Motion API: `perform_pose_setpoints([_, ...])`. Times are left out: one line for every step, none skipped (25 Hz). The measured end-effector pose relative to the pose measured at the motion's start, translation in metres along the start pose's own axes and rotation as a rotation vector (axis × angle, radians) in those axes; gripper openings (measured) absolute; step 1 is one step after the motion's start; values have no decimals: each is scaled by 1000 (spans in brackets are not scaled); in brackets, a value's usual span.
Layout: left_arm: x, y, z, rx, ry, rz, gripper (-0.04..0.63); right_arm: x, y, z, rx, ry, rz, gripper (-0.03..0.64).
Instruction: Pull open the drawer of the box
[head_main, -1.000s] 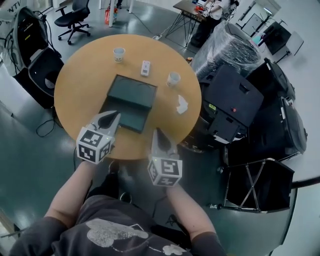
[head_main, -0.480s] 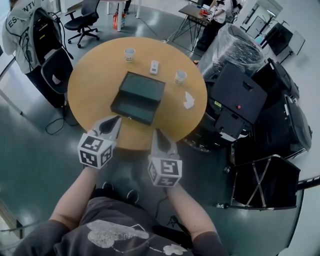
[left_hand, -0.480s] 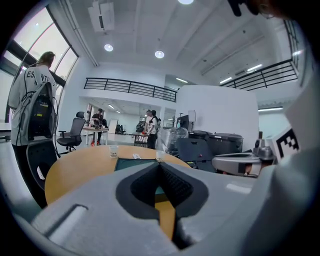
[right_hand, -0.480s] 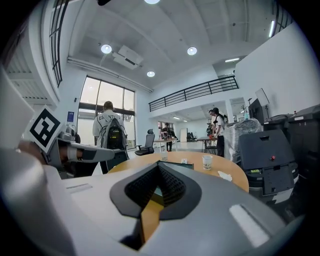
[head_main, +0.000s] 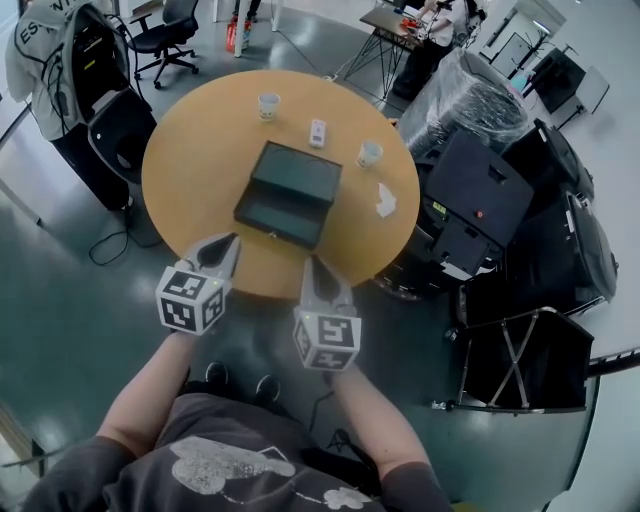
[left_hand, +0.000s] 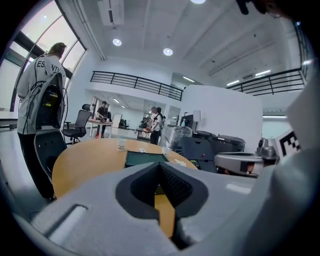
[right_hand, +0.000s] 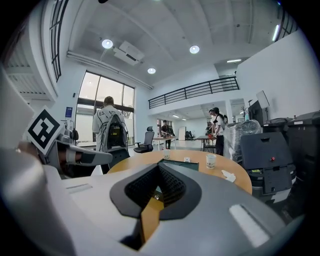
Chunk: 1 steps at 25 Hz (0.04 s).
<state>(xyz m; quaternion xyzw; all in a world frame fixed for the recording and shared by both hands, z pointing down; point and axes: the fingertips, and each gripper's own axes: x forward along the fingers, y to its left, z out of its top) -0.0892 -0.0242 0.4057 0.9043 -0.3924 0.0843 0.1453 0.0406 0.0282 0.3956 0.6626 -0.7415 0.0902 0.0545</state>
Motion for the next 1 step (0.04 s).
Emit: perform_pose_setpoints([-2,4,0,-4,3,2,-2,1,4,0,0,1,-1,-2])
